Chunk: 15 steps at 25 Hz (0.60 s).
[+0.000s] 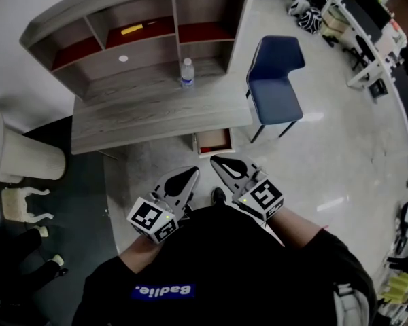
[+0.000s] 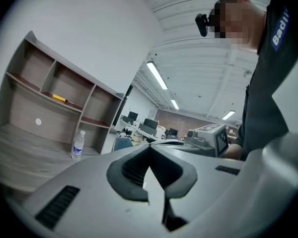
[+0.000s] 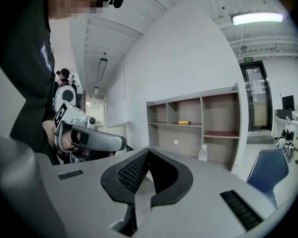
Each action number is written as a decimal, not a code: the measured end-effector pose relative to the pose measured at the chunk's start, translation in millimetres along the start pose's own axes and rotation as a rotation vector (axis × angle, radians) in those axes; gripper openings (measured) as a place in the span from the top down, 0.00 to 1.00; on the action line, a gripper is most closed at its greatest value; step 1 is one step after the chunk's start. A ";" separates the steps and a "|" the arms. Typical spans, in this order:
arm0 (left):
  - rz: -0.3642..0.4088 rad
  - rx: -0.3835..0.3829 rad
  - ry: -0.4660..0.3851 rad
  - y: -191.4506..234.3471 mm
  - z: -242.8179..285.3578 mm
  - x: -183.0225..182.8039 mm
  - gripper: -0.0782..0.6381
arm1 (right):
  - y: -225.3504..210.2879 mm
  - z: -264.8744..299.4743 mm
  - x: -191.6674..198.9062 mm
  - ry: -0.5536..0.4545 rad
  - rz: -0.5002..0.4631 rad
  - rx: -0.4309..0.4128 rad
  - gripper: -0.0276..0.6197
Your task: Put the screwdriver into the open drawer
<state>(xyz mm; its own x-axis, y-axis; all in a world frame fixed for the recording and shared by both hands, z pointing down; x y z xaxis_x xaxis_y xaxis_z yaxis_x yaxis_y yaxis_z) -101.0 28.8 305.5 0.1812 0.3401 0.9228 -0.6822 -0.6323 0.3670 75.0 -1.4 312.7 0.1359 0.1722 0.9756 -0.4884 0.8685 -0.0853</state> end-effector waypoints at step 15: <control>0.001 -0.014 -0.006 6.1 -4.4 -2.3 0.89 | 2.5 15.7 -1.9 -0.014 0.001 -0.027 0.91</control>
<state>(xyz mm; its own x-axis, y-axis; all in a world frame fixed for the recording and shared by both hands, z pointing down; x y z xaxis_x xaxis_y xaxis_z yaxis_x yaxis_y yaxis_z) -108.6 27.1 305.1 0.1847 0.3350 0.9239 -0.6921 -0.6232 0.3643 60.0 -6.9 313.8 0.1236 0.1670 0.9782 -0.4650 0.8806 -0.0916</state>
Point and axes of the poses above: the fingertips, and each gripper's own axes: z forward along the fingers, y to its left, x out of its underside, the point moved 9 cm from there along -z, backward along the fingers, and after that the axes turned 7 degrees about -x, right-handed, at the moved point
